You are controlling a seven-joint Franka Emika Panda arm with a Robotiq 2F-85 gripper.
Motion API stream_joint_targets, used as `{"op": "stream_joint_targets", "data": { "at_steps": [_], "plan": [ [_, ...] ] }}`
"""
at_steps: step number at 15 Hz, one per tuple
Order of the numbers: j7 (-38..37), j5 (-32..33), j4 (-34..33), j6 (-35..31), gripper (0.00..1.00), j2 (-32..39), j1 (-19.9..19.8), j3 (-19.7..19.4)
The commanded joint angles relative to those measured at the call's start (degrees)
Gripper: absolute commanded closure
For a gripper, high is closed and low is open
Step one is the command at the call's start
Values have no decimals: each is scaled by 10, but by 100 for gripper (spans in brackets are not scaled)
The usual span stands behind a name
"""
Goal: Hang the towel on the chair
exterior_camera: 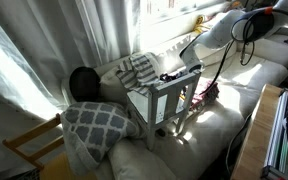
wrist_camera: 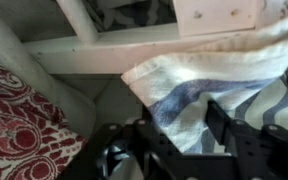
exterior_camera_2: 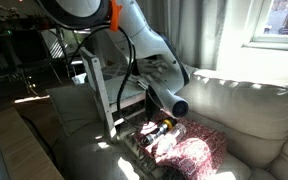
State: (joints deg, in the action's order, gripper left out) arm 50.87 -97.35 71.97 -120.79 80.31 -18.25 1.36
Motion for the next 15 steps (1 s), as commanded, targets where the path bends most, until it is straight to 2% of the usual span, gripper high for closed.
{"op": "stream_joint_targets", "data": {
  "at_steps": [1,4,5,10,15],
  "plan": [
    [16,-54,-35,12,73,29,-10,8],
    [-1,-68,-21,8,95,8,-19,14],
    [-5,-69,-13,7,99,-4,-21,12],
    [-60,-49,30,8,99,-66,-26,3],
    [-125,-23,122,9,99,-174,-19,0]
  ]
}}
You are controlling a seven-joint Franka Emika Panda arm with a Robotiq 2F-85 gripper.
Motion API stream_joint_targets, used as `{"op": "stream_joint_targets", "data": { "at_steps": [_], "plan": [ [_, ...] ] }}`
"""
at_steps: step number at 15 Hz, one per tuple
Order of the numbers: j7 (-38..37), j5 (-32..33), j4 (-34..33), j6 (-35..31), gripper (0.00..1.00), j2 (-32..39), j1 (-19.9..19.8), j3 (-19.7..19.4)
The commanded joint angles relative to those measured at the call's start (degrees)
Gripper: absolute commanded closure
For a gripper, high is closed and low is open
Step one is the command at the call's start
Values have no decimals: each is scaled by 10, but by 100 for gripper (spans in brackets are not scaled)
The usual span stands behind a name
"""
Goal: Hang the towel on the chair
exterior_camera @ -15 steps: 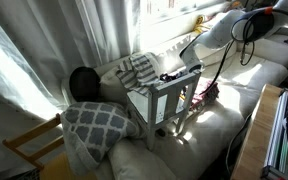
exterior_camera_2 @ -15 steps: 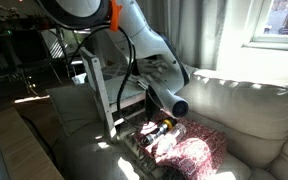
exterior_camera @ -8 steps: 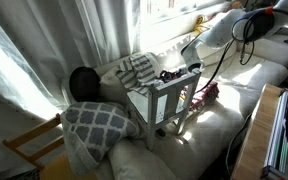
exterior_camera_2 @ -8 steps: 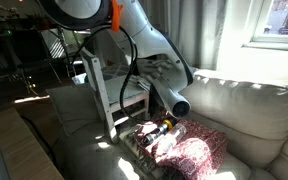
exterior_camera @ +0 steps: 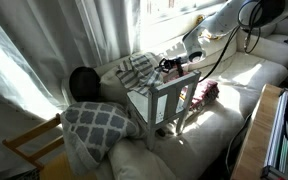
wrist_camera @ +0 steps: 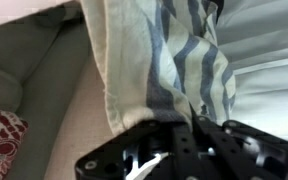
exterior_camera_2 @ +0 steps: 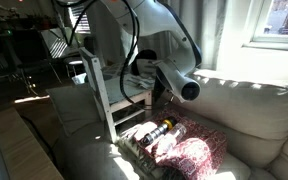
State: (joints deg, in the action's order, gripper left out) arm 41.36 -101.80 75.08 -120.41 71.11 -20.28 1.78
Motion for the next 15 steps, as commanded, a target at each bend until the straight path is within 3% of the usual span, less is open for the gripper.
{"op": "stream_joint_targets", "data": {
  "at_steps": [1,2,7,13,14,15],
  "plan": [
    [-40,29,119,5,99,-112,4,-5],
    [-49,24,137,20,99,-133,21,-27],
    [-82,57,260,23,99,-271,56,-56],
    [-95,77,396,64,99,-432,85,-63],
    [-84,75,404,72,99,-446,88,-64],
    [-89,63,342,63,97,-387,91,-68]
  ]
}}
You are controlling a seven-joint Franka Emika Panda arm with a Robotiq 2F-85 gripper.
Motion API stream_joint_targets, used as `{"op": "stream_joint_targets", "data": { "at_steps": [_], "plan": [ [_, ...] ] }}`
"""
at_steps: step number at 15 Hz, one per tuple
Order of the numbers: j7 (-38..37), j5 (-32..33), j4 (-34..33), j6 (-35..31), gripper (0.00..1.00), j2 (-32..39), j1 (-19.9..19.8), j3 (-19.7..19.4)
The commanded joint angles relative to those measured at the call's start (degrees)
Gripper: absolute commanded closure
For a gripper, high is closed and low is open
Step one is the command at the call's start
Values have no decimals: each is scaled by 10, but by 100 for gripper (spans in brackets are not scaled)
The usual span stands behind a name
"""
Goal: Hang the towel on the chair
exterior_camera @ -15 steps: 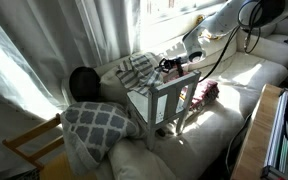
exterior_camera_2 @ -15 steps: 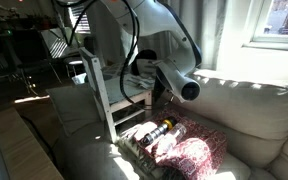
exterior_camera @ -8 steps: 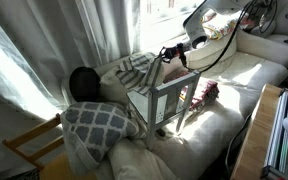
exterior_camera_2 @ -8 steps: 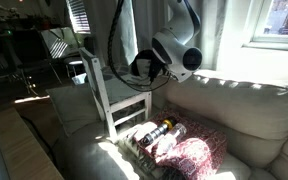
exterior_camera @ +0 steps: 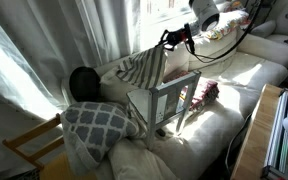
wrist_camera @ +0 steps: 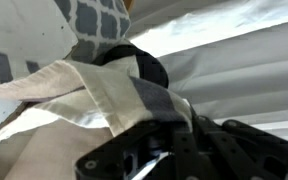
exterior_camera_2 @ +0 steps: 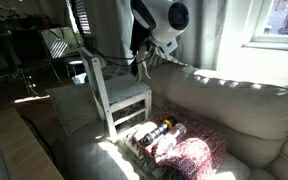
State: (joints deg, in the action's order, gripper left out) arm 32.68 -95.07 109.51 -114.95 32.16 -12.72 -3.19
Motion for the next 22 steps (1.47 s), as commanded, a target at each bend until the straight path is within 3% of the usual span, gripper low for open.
{"op": "stream_joint_targets", "data": {
  "at_steps": [1,9,16,22],
  "plan": [
    [-2,-3,14,12,97,-19,19,-19],
    [-18,18,67,34,99,-119,41,-16],
    [-47,164,122,20,99,-246,73,-18],
    [-59,233,185,44,99,-343,72,-10]
  ]
}}
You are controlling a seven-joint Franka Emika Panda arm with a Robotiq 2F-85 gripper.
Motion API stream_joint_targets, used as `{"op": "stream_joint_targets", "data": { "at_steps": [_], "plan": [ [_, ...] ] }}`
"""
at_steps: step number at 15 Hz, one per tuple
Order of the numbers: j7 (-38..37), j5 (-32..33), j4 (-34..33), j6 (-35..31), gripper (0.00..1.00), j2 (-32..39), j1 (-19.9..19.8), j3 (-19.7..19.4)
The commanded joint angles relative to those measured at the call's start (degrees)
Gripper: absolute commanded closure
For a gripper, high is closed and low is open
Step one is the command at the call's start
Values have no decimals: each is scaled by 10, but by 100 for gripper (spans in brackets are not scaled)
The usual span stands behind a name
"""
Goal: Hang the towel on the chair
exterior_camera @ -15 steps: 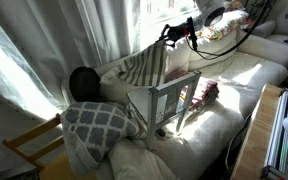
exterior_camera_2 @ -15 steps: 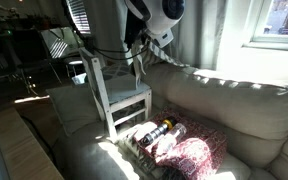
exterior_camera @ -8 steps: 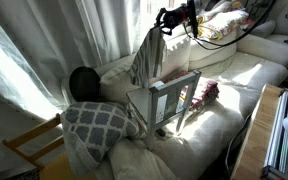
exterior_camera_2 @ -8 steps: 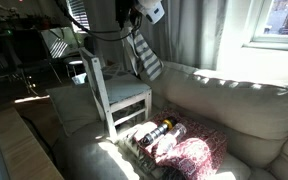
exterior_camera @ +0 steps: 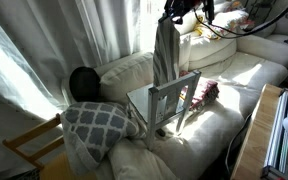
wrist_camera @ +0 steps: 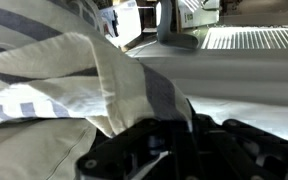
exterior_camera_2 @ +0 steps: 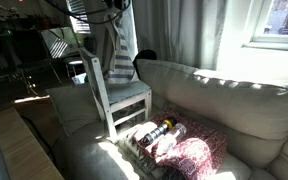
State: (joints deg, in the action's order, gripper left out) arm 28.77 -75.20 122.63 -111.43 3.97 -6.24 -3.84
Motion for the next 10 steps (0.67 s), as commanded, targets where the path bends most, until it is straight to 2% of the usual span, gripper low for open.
{"op": "stream_joint_targets", "data": {
  "at_steps": [1,7,10],
  "plan": [
    [-22,46,71,1,99,-74,11,0],
    [-60,96,147,22,99,-137,22,12],
    [-94,91,176,42,99,-153,34,22]
  ]
}}
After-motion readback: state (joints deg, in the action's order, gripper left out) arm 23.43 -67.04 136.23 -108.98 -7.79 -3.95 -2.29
